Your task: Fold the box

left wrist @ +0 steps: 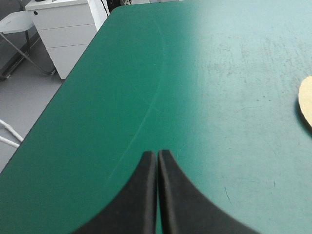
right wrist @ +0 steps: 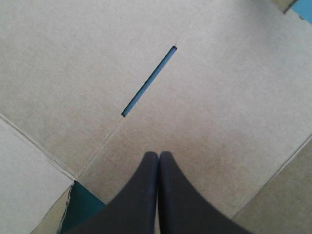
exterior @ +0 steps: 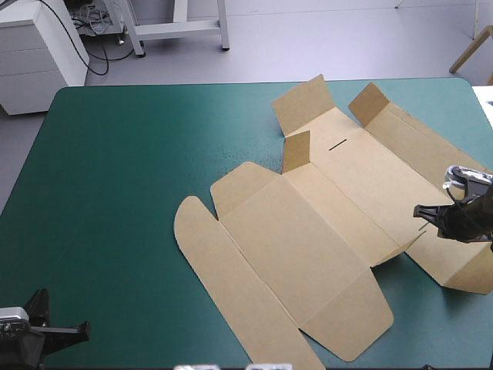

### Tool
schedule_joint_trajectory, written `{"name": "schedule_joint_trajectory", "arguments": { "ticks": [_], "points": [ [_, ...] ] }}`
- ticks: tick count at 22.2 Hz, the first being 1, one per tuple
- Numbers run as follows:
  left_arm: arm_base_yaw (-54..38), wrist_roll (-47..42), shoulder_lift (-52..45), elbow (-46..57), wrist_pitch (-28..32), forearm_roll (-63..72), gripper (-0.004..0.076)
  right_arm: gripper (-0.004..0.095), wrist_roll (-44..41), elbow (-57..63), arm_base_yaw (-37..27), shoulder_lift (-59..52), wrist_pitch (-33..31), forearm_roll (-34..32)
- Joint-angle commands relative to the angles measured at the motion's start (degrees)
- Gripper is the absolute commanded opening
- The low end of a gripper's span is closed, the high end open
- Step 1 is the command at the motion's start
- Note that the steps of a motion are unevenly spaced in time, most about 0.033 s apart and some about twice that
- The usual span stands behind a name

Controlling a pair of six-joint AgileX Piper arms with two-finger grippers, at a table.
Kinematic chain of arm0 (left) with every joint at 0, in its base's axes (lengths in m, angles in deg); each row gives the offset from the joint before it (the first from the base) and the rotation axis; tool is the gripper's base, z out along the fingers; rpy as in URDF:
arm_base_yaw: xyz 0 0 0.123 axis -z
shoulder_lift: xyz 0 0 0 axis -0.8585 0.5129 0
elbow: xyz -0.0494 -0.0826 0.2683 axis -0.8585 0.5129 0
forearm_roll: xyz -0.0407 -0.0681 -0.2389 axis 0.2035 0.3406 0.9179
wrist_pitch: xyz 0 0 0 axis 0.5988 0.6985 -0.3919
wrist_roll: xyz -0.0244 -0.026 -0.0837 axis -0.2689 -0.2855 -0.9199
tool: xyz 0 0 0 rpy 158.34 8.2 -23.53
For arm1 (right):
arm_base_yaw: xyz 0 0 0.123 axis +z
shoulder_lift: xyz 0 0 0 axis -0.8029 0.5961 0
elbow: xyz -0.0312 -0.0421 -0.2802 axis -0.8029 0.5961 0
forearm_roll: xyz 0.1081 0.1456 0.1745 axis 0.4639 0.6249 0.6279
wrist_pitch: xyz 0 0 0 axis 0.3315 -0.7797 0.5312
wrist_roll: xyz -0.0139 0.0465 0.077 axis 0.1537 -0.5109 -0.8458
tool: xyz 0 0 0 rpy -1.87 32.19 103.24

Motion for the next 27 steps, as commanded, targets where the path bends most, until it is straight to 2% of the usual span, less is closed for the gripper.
{"name": "schedule_joint_trajectory", "arguments": {
  "ticks": [1, 21, 23, 27],
  "points": [
    [0.26, -0.13, -0.35, -1.44, 4.45, 0.07, -0.001, -0.0019, 0.24, -1.67, -0.42, -1.51, 1.92, 0.36],
    [0.26, -0.13, -0.35, -1.44, 4.33, -0.03, -0.001, 0.0002, 0.7, -1.67, -0.42, -1.51, 2.62, 0.13],
    [0.26, -0.13, -0.35, -1.44, 4.33, -0.03, -0.001, -0.0012, 0.7, -2.92, -0.42, -1.51, 0.37, 0.13],
    [0.26, -0.13, -0.35, -1.44, 4.33, -0.03, -0.001, -0.0019, 0.47, -9.14, -0.42, -2.27, -8.03, 0.85]
  ]
}}
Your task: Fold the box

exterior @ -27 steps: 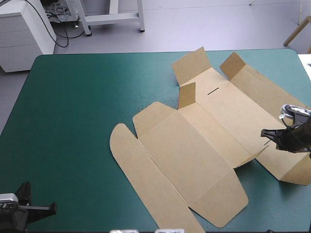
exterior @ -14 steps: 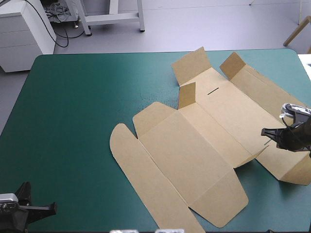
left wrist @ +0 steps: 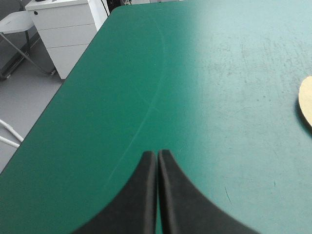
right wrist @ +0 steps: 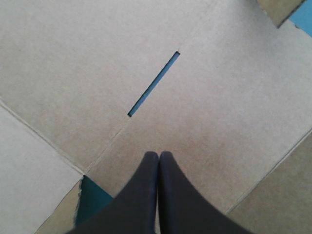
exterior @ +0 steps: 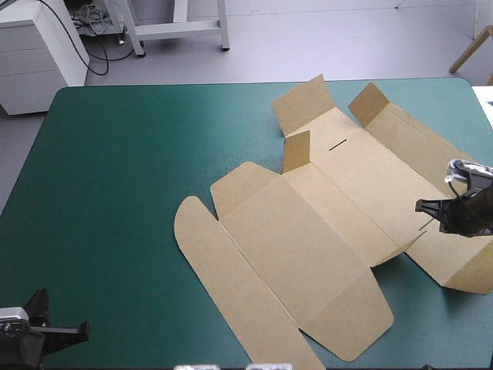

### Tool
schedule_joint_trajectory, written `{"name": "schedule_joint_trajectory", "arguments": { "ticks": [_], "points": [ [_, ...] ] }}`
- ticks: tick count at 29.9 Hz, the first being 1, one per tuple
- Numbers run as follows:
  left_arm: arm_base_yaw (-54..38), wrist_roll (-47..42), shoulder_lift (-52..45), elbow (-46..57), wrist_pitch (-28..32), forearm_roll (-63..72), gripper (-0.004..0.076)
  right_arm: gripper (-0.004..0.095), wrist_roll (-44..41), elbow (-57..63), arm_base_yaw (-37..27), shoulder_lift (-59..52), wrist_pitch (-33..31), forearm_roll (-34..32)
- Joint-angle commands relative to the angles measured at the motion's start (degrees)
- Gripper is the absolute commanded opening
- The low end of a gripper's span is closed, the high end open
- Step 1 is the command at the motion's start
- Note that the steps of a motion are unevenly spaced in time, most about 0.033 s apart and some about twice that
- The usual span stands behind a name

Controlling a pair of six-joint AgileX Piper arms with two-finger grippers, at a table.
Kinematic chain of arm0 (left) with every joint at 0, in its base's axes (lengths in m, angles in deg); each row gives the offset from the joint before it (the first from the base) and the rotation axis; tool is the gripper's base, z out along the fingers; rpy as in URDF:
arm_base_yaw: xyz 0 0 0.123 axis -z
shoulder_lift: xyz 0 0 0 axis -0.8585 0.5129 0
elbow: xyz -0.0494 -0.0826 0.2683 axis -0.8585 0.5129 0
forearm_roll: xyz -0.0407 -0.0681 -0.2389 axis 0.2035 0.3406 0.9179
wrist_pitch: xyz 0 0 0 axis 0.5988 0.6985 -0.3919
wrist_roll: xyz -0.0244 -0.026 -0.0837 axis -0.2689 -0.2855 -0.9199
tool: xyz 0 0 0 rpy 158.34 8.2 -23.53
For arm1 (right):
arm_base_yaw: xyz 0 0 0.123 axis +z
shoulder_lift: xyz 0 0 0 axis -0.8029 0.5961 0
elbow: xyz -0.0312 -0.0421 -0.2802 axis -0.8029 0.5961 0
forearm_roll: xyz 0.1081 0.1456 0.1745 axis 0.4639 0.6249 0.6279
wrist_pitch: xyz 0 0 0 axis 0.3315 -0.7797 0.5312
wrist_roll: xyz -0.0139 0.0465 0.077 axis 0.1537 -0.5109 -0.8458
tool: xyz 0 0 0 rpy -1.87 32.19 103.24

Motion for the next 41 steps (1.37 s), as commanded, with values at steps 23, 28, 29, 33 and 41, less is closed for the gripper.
{"name": "schedule_joint_trajectory", "arguments": {
  "ticks": [23, 28, 29, 33, 41],
  "points": [
    [0.26, -0.13, -0.35, -1.44, 4.33, -0.03, -0.001, -0.0018, -6.22, -27.13, -0.42, -27.46, -15.15, -4.22],
    [0.26, -0.13, -0.35, -1.44, 4.33, -0.03, -0.001, 0.0139, -5.86, -25.75, -0.42, -27.84, -15.15, -3.96],
    [0.26, -0.13, -0.35, -1.44, 4.33, -0.03, -0.001, 0.0219, -5.87, -25.18, -0.42, -27.84, -15.15, -3.45],
    [0.26, -0.13, -0.35, -1.44, 4.33, -0.03, -0.001, 0.0596, -6.52, -21.58, -0.42, -27.84, -15.15, -2.68],
    [0.26, -0.13, -0.35, -1.44, 4.33, -0.03, -0.001, 0.0864, -9.28, -14.81, -0.42, -27.98, -15.15, 2.42]
  ]
}}
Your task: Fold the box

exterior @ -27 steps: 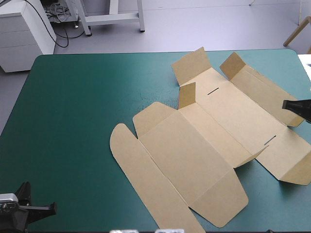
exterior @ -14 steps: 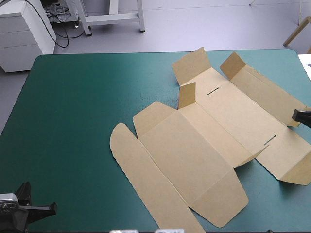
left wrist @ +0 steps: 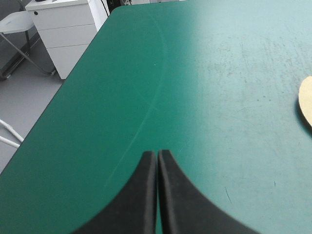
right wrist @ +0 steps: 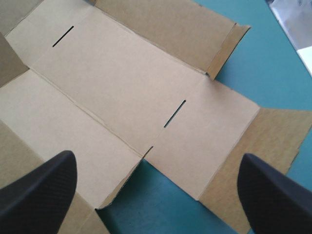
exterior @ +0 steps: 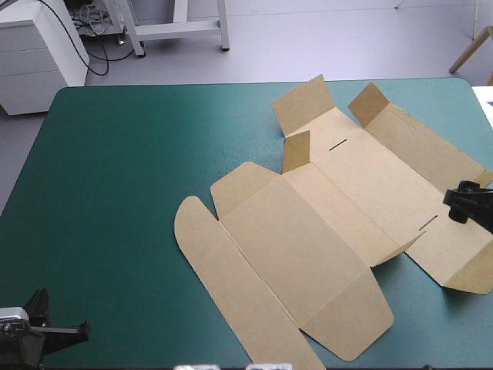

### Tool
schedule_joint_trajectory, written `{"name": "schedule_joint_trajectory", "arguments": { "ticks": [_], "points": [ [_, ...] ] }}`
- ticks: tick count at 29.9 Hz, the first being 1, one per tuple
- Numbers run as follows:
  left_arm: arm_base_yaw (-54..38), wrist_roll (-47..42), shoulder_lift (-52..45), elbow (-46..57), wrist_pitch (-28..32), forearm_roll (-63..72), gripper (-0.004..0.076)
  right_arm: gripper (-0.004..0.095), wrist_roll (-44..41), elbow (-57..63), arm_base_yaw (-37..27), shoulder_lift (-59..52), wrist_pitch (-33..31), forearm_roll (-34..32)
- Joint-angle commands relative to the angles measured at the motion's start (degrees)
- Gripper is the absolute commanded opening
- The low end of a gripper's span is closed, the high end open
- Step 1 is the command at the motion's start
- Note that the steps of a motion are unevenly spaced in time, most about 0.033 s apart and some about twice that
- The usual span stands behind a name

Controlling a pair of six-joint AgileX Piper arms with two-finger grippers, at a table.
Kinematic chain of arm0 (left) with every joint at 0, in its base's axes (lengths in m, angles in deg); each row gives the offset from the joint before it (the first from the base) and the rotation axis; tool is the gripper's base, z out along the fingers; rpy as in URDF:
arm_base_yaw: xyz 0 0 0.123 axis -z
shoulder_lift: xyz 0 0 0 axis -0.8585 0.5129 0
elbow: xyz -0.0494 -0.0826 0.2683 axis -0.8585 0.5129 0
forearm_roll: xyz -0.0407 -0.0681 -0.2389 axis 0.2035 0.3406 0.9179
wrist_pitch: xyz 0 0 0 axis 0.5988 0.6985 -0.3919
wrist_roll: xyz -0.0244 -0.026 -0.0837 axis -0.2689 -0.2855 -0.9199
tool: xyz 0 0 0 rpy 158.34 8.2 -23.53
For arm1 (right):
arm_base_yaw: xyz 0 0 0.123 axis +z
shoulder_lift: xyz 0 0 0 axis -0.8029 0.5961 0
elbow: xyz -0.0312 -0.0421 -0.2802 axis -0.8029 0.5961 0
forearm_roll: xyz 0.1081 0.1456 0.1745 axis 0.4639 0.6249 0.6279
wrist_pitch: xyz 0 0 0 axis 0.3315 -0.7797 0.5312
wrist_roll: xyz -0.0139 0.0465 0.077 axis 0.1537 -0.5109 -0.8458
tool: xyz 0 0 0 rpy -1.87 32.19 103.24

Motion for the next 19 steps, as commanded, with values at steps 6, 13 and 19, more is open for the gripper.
{"name": "schedule_joint_trajectory", "arguments": {
  "ticks": [6, 13, 19],
  "points": [
    [0.26, -0.13, -0.35, -1.41, 4.39, -0.03, -0.001, 0.0864, -2.41, 11.24, -0.42, -0.07, 2.62, 7.57],
    [0.26, -0.13, -0.35, -0.89, 5.51, -0.17, -0.001, 0.0864, -6.2, 23.93, -0.42, -0.07, 7.69, 9.69],
    [0.26, -0.13, -0.35, -0.89, 5.51, -0.17, -0.001, 0.0864, -8.26, 25.32, -0.42, 2.32, 11.34, 14.76]
  ]
}}
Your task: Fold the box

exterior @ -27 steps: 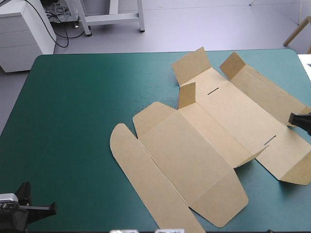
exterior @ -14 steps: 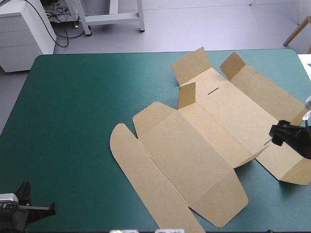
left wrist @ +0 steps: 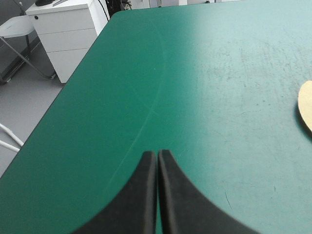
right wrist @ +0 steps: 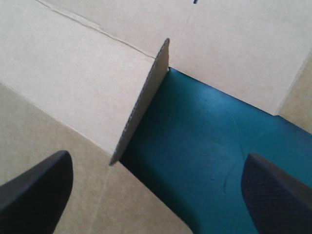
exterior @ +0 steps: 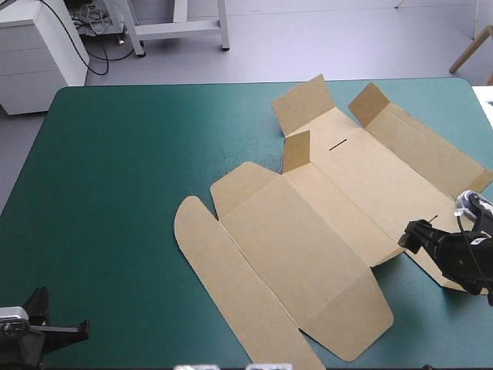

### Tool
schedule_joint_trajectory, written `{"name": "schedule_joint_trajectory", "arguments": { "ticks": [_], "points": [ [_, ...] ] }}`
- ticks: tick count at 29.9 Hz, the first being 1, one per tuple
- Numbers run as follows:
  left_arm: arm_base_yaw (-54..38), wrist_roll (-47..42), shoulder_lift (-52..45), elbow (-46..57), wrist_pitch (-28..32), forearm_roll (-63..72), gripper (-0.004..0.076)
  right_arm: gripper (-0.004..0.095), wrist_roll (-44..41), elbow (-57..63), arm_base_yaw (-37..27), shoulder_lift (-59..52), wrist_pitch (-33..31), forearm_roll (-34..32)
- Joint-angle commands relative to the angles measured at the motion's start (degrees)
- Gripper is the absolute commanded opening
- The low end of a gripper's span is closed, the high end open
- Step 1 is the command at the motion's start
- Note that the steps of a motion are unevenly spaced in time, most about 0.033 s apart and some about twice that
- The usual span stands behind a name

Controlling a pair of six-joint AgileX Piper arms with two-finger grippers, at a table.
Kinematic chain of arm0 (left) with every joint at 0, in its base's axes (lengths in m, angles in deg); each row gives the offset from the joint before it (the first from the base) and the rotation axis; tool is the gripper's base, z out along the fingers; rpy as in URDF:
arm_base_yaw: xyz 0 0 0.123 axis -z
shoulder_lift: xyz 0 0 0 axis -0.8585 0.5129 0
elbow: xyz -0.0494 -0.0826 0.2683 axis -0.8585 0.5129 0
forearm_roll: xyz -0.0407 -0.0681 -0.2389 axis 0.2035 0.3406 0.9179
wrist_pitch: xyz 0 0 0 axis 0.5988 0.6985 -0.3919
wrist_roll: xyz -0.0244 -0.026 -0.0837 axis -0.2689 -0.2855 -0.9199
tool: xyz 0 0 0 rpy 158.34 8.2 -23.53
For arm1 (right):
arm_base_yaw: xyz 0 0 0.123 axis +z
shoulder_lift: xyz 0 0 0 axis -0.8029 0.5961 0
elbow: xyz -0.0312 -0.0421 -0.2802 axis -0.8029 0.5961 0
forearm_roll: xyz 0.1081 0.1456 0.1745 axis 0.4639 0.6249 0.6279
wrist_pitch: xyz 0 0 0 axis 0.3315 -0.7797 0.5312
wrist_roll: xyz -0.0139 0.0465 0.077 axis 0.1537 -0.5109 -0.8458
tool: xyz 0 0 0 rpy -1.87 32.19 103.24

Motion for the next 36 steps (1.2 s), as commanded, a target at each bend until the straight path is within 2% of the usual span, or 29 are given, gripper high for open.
{"name": "schedule_joint_trajectory", "arguments": {
  "ticks": [1, 4, 12, 20, 28, 36],
  "points": [
    [0.26, -0.13, -0.35, -1.09, 4.42, -0.12, -0.001, 0.0864, -1.19, -1.25, -0.42, 1.6, 4.19, 4.19],
    [0.26, -0.13, -0.35, -1.09, 4.42, -0.12, -0.001, 0.0858, -2.84, -1.25, -0.42, 3.92, 5.03, 4.28],
    [0.26, -0.13, -0.35, -1.09, 4.32, -0.12, -0.001, 0.0769, -10.62, -1.25, -0.42, 8.86, 5.23, 4.5],
    [0.26, -0.13, -0.35, -1.09, 4.32, -0.12, -0.001, 0.0755, -11.75, -1.15, -0.3, 11.71, 7.96, 8.06],
    [0.26, -0.13, -0.35, -1.09, 4.32, -0.12, -0.001, 0.0751, -11.48, -1.15, -0.19, 14.88, 7.93, 8.06],
    [0.26, -0.13, -0.35, -1.09, 4.32, -0.12, -0.001, 0.0751, -16.38, -1.15, 6.41, 16.24, 12.06, 6.34]
  ]
}}
